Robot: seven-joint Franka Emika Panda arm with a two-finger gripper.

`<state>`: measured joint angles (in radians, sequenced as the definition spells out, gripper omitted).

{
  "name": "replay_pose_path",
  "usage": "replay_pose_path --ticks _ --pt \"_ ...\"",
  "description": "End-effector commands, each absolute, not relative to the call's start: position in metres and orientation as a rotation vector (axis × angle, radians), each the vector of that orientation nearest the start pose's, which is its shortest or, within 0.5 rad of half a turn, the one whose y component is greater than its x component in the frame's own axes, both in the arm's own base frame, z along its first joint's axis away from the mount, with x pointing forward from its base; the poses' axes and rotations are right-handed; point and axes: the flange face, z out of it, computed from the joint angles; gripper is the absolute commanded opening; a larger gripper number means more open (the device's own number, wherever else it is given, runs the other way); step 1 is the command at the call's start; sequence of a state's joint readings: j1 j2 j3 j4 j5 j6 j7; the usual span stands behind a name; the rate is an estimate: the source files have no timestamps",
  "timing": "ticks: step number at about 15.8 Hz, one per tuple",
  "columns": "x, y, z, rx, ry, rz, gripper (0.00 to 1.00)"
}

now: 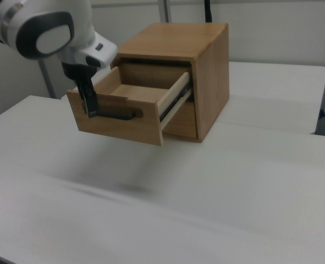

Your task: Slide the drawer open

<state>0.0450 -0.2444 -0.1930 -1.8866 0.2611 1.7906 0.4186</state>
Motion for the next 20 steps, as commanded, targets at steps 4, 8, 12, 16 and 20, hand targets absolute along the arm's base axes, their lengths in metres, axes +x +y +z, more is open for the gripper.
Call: replay_pose_path --ticks 4,8,12,16,20 --pt "0.486 -0.034 0.615 -3.137 0.095 -0.044 1.0" --pt "0.491 -0.05 0.624 -3.15 -0.082 -0.031 1.0" --pt "0.511 -0.071 0.631 -3.156 -0.202 0.101 1.0" --pt "0.528 -0.08 0.629 -3.17 -0.177 0.101 1.0" --pt "0.533 -0.068 0.624 -3.17 -0.199 0.117 1.0"
